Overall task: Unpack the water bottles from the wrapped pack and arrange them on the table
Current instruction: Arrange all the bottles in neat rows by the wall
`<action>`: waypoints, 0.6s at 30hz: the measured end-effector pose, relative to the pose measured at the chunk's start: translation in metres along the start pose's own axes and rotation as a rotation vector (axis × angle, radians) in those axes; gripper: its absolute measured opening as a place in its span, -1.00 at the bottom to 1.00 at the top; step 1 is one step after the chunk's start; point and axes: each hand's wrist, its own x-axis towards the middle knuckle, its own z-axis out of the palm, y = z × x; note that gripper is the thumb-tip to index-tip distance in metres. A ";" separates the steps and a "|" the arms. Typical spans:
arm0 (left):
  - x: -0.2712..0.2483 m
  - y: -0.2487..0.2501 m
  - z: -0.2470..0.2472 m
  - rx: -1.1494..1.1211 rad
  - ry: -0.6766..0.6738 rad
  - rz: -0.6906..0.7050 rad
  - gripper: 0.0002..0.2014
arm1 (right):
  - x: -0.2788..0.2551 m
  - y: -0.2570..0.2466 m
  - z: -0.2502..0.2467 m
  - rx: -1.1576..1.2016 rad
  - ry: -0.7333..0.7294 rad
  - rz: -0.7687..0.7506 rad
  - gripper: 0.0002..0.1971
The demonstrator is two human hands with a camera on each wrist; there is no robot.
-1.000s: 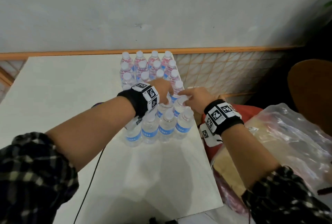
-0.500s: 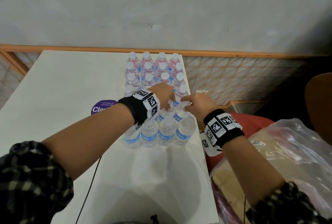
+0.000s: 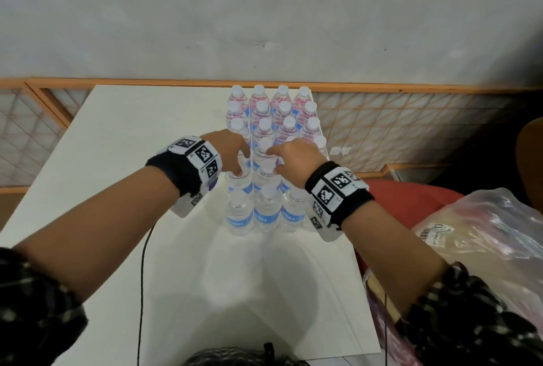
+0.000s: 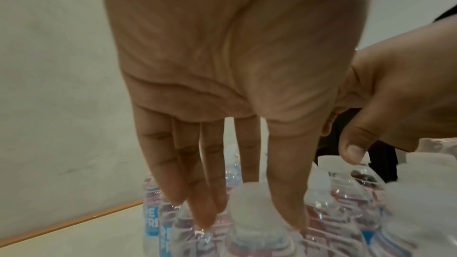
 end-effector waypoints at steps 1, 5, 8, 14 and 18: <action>0.001 -0.002 0.002 -0.002 -0.001 0.004 -0.54 | 0.003 -0.005 0.002 -0.012 -0.024 0.007 -0.54; 0.005 -0.004 0.006 -0.015 0.005 0.033 -0.58 | 0.011 -0.014 0.006 -0.016 -0.072 0.046 -0.56; 0.006 -0.004 0.005 -0.021 0.019 0.065 -0.60 | 0.015 -0.017 0.006 -0.015 -0.063 0.059 -0.58; 0.008 -0.005 0.007 0.011 0.016 0.109 -0.72 | 0.017 -0.018 0.008 0.011 -0.026 0.083 -0.58; 0.009 -0.004 0.006 0.032 0.014 0.121 -0.70 | 0.018 -0.020 0.008 0.019 -0.034 0.093 -0.58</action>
